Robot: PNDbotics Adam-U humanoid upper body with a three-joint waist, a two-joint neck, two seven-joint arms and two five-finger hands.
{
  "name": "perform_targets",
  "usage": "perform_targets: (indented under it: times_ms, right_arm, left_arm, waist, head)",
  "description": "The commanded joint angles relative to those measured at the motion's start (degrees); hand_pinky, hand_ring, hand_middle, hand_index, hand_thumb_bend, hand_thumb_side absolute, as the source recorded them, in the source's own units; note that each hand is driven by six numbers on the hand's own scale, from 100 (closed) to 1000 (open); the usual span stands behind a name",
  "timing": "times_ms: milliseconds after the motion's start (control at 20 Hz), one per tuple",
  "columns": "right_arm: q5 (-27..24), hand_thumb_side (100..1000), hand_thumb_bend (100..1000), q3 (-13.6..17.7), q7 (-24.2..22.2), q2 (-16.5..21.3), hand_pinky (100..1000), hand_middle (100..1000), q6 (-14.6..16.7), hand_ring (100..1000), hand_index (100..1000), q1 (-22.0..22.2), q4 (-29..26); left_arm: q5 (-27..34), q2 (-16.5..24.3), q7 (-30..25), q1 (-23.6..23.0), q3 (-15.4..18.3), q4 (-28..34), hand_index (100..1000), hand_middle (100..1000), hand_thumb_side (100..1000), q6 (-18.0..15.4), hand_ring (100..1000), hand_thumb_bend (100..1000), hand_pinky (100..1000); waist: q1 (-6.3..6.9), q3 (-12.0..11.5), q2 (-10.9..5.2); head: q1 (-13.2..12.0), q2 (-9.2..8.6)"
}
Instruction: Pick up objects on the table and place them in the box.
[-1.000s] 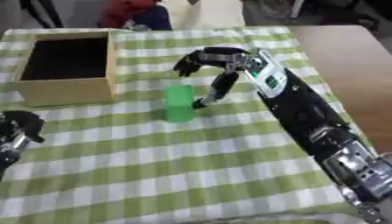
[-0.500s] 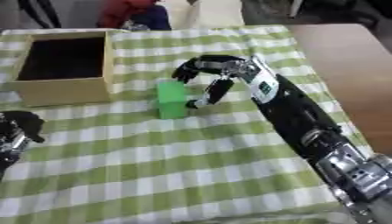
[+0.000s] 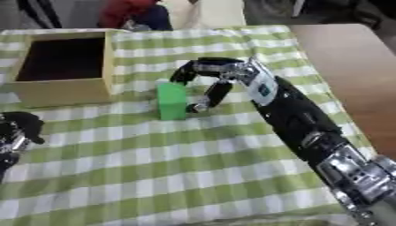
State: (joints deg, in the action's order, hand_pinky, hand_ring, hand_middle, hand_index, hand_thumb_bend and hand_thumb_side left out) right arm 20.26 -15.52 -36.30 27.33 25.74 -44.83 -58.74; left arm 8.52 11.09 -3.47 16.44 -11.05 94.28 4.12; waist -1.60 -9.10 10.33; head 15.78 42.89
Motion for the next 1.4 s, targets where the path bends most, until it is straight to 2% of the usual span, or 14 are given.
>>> perform_targets:
  times_ms: [50,350,600,800,1150,1400]
  right_arm:
    - [-0.36,174,403,-0.03,-0.45,1.03,858,746,0.20,795,890,-0.84,-1.97]
    - [-1.73,191,397,-0.74,-1.55,0.88,859,746,0.01,796,891,-1.17,-3.99]
    - [-1.09,256,390,-0.67,-1.05,0.29,853,727,-0.50,781,881,-1.26,-3.34]
    - [0.94,322,374,-0.64,0.56,-0.41,843,679,-0.54,764,848,-1.28,-2.45]
    - [4.19,306,378,-0.76,3.63,-1.53,824,567,-0.41,729,790,-1.10,-1.08]
    - [5.66,219,385,-0.50,6.34,-1.68,795,446,-0.20,677,707,-1.14,-0.81]
  left_arm:
    - [0.17,0.37,-0.12,0.64,0.10,0.79,639,602,273,-0.05,709,495,536]
    - [0.18,0.39,-0.14,0.57,0.07,0.78,638,602,273,-0.03,709,494,533]
    - [0.21,0.37,-0.19,0.50,0.04,0.78,639,602,273,-0.01,710,494,535]
    - [0.23,0.33,-0.24,0.51,-0.01,0.77,639,602,274,0.01,710,495,535]
    - [0.23,0.31,-0.29,0.56,-0.04,0.77,639,602,274,0.02,710,494,535]
    - [0.23,0.30,-0.29,0.64,-0.06,0.78,639,601,273,0.02,710,495,535]
  waist:
    - [0.07,0.10,-1.04]
    - [0.22,0.20,-1.12]
    - [0.36,0.15,-1.19]
    - [0.40,0.13,-1.18]
    - [0.48,-0.08,-1.07]
    - [0.39,-0.18,-1.09]
  head:
    - [0.10,0.44]
    - [0.29,0.62]
    - [0.47,0.69]
    - [0.60,0.73]
    - [0.91,0.76]
    - [1.00,0.71]
